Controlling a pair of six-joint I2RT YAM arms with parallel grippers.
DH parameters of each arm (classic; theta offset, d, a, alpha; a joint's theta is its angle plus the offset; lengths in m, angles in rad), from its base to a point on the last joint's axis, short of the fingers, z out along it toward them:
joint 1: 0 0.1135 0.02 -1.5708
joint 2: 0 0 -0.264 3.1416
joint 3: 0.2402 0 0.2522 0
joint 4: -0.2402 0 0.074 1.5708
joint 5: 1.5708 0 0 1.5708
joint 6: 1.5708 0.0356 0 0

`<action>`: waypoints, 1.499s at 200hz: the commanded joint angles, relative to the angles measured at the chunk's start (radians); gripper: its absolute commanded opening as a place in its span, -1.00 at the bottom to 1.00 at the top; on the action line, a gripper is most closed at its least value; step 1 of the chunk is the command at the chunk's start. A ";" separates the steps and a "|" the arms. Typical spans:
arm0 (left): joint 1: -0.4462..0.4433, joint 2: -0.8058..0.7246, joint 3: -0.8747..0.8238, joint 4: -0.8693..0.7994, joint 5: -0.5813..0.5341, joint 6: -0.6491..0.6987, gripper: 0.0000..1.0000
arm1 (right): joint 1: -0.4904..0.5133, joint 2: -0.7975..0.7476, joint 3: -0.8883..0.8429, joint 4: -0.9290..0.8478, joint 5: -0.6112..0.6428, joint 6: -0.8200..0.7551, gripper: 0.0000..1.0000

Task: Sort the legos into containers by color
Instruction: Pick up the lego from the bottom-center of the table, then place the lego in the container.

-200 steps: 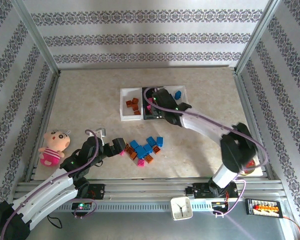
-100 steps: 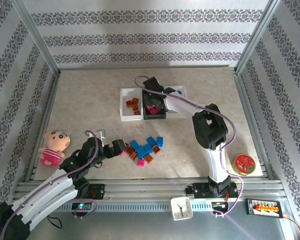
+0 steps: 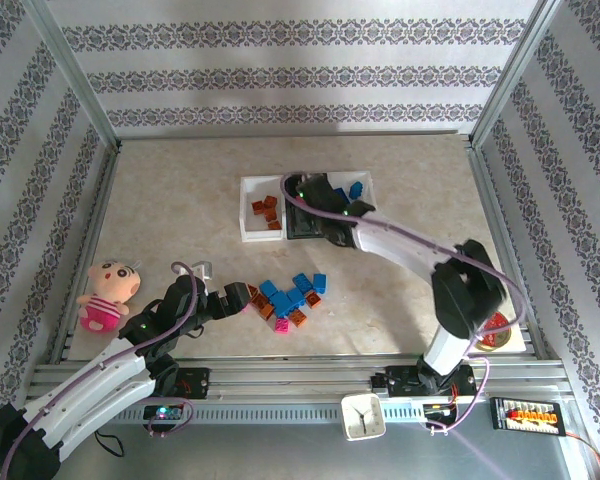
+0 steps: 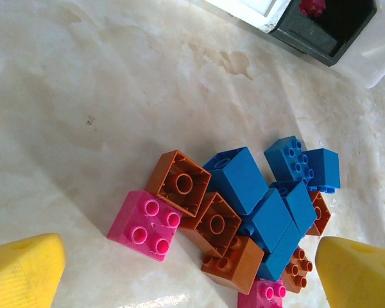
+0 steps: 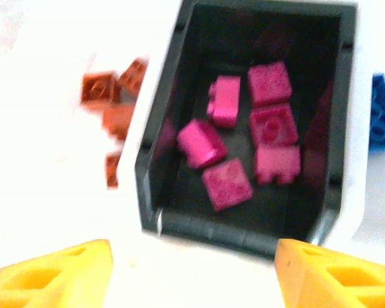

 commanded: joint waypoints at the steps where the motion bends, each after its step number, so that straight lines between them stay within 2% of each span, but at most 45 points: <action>1: -0.011 -0.004 0.026 -0.017 -0.002 0.026 0.99 | 0.040 -0.098 -0.172 0.058 0.010 0.085 0.37; 29: -0.011 -0.003 0.005 0.015 0.007 0.019 0.99 | 0.095 -0.212 -0.376 0.155 0.016 0.187 0.40; 61: -0.011 -0.003 -0.011 0.029 0.016 0.009 0.99 | 0.117 -0.237 -0.501 0.212 0.039 0.300 0.41; 103: -0.011 -0.004 -0.015 0.035 0.013 0.013 0.99 | 0.135 -0.198 -0.537 0.233 0.048 0.354 0.41; 146: -0.011 -0.004 -0.031 0.060 0.013 0.003 0.99 | 0.150 -0.138 -0.527 0.275 0.016 0.338 0.37; 169: -0.011 -0.003 -0.033 0.059 0.012 0.003 0.99 | 0.150 -0.108 -0.524 0.269 0.012 0.340 0.21; 187: -0.011 -0.003 -0.033 0.058 0.011 0.002 0.99 | 0.150 -0.116 -0.541 0.273 0.026 0.345 0.01; 213: -0.012 -0.003 -0.034 0.059 0.010 0.000 0.99 | 0.148 -0.161 -0.575 0.276 0.042 0.342 -0.29; 235: -0.012 -0.003 -0.034 0.058 0.010 0.000 0.99 | 0.139 -0.231 -0.603 0.271 0.051 0.321 -0.46; 275: -0.011 0.002 -0.030 0.056 0.007 0.003 0.99 | 0.039 -0.450 -0.626 0.217 0.017 0.243 -0.54; 300: -0.011 0.007 -0.030 0.060 0.004 0.001 0.99 | -0.063 -0.513 -0.550 0.149 0.011 0.152 -0.55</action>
